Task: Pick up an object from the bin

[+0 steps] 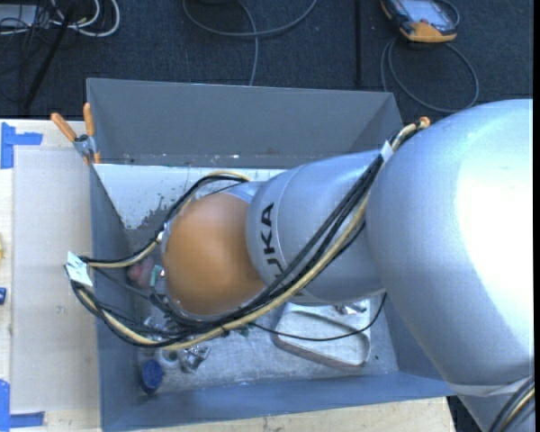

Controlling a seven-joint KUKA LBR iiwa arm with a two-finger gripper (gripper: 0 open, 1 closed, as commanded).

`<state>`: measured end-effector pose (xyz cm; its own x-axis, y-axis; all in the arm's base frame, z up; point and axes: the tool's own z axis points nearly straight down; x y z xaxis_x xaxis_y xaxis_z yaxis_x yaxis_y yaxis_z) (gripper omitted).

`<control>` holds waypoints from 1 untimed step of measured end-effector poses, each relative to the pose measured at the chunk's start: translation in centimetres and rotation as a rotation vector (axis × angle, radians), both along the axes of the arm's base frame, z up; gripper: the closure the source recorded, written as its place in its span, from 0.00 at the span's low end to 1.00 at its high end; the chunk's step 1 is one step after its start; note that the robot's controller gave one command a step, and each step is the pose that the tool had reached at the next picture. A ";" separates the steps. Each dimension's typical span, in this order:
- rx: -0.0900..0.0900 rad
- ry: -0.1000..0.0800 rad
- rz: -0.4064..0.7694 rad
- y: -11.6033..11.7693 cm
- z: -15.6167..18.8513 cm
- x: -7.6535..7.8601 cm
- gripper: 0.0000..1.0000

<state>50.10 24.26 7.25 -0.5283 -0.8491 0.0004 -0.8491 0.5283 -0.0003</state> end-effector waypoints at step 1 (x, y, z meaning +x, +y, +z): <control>0.003 -0.004 -0.005 0.1 5.8 0.1 1.00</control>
Offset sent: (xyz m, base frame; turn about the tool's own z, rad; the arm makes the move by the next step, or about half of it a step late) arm 0.0003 0.0002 0.0551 0.0000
